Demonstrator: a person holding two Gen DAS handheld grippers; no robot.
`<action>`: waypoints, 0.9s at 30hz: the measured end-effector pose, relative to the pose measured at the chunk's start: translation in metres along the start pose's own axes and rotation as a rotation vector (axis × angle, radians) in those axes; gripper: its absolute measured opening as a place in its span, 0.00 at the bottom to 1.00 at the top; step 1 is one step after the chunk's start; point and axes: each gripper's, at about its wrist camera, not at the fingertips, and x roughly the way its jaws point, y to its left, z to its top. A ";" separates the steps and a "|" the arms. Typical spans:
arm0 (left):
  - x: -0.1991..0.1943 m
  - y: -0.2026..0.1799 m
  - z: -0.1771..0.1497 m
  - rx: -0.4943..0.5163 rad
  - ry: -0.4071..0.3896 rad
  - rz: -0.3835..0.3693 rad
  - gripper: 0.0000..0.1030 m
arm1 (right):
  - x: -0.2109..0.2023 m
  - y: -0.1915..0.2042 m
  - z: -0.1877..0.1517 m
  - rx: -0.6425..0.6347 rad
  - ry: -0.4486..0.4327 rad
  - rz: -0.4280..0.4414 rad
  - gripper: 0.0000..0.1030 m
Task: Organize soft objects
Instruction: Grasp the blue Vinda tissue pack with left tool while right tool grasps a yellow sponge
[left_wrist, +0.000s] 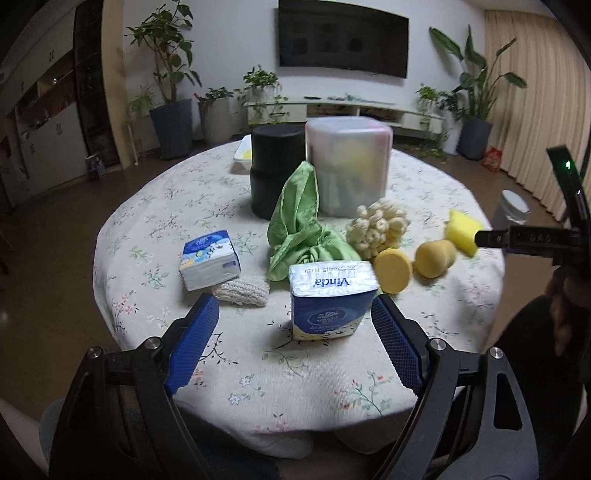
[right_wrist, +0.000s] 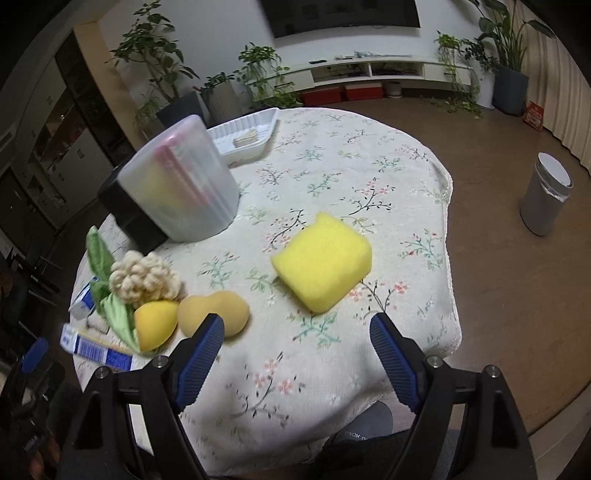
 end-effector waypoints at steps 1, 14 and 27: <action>0.004 -0.001 -0.001 -0.004 0.009 0.008 0.82 | 0.003 -0.001 0.002 0.008 0.003 -0.009 0.81; 0.028 -0.007 0.000 -0.033 0.027 0.037 0.82 | 0.049 -0.009 0.030 0.017 0.050 -0.099 0.86; 0.051 0.002 0.013 -0.110 0.069 0.065 0.83 | 0.058 0.000 0.027 -0.070 0.058 -0.142 0.75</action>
